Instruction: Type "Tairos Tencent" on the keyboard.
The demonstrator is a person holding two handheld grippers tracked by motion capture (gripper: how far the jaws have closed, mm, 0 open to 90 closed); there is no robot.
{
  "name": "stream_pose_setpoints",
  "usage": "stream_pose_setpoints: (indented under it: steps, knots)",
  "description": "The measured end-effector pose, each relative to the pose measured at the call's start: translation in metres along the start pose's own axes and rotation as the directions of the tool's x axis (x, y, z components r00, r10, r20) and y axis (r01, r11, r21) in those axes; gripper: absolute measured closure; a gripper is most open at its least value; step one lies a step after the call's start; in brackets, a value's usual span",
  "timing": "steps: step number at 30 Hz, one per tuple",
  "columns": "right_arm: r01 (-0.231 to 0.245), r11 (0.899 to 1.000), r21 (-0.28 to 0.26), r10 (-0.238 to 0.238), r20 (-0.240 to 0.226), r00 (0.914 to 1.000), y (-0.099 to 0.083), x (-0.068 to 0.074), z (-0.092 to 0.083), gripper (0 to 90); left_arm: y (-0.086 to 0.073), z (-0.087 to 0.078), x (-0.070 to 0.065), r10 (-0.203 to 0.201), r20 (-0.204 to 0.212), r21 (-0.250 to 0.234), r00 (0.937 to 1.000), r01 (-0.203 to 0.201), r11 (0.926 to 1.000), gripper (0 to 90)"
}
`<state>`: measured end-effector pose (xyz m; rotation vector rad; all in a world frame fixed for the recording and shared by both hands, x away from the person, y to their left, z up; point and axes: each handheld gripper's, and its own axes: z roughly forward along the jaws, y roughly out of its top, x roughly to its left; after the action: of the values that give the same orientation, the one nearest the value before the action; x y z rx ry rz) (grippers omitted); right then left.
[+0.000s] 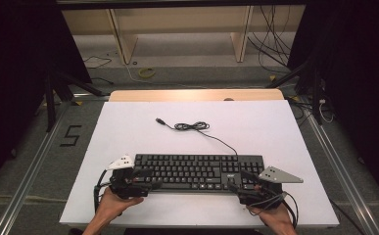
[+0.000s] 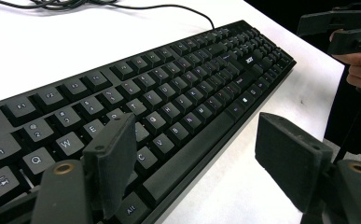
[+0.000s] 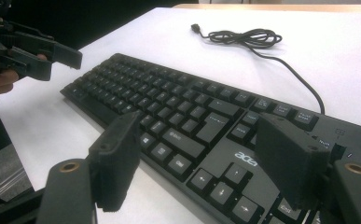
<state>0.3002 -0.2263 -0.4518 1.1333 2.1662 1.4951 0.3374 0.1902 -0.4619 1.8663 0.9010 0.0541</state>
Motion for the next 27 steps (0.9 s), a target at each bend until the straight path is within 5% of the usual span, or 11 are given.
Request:
stream_pose_setpoints:
  steps: [16,27]
  knots:
    - [0.001,1.0,0.003,-0.001,0.002,1.0,0.001,0.001,0.002,32.2,0.0,0.0,0.0,-0.004,-0.007,0.0,1.0,0.004,1.0,28.8]
    - [0.012,0.999,0.034,-0.012,0.003,0.9999,0.018,0.004,0.02,32.4,0.001,-0.003,0.008,-0.035,-0.051,-0.004,0.9981,0.035,0.9994,29.1]
